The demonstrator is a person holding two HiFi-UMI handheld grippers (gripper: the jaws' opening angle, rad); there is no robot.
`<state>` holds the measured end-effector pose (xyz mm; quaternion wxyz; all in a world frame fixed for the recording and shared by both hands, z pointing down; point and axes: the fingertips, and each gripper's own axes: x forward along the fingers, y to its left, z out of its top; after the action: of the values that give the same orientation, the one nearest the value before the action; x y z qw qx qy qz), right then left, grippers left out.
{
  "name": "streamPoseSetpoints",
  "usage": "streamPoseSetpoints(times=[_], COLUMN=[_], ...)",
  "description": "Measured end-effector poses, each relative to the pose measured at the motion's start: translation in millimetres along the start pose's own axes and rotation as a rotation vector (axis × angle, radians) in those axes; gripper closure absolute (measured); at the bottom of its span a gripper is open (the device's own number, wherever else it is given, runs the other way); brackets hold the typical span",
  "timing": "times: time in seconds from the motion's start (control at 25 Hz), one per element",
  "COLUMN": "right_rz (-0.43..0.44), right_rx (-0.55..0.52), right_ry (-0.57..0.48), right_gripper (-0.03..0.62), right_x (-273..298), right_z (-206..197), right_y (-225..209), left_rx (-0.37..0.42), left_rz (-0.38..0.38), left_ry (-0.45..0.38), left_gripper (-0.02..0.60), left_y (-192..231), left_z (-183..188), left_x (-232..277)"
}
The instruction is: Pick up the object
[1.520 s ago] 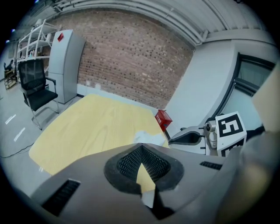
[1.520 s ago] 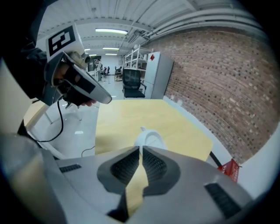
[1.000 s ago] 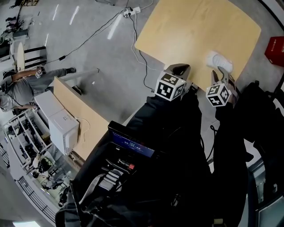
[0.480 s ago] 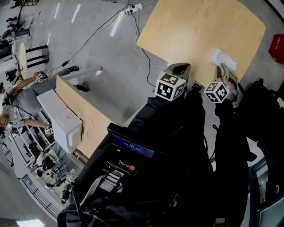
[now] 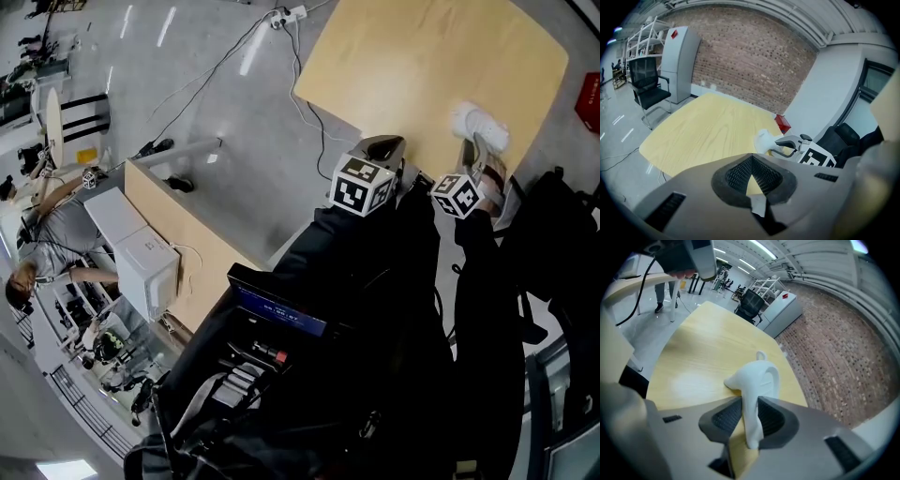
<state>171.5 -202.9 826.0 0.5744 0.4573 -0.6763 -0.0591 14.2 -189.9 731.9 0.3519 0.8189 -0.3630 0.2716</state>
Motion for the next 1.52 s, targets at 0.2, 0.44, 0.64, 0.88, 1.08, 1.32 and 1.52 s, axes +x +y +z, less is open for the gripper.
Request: streamPoseSetpoints(times=[0.2,0.44,0.64,0.88,1.08,1.32,1.52], right_rz=[0.022,-0.048,-0.154,-0.302,-0.417,-0.465,-0.421], right_rx=[0.018,0.057,0.12,0.174,0.276,0.51,0.637], right_ry=[-0.023,-0.08,-0.15,-0.234,-0.319,-0.448,-0.549], right_gripper=[0.487,0.488,0.488,0.488,0.488,0.488,0.488], right_x=[-13,-48,-99,-168,-222,-276,-314], right_z=[5,22,53,83,101,116,127], right_y=[-8,-43,-81,-137,-187,-231,-246], left_rx=[0.007,0.029,0.061,0.113,0.154,0.226,0.271], left_rz=[-0.003,-0.018,-0.034,-0.067,-0.092,-0.133,-0.157], left_ry=[-0.014,-0.052,-0.119,-0.254,-0.382,-0.527,-0.58], left_gripper=[0.583,0.583,0.583,0.583,0.583,0.583,0.583], left_y=[0,-8,-20,-47,-69,-102,-127], left_z=[6,30,62,121,172,227,238], left_x=[-8,-13,-32,-62,-92,-130,-162])
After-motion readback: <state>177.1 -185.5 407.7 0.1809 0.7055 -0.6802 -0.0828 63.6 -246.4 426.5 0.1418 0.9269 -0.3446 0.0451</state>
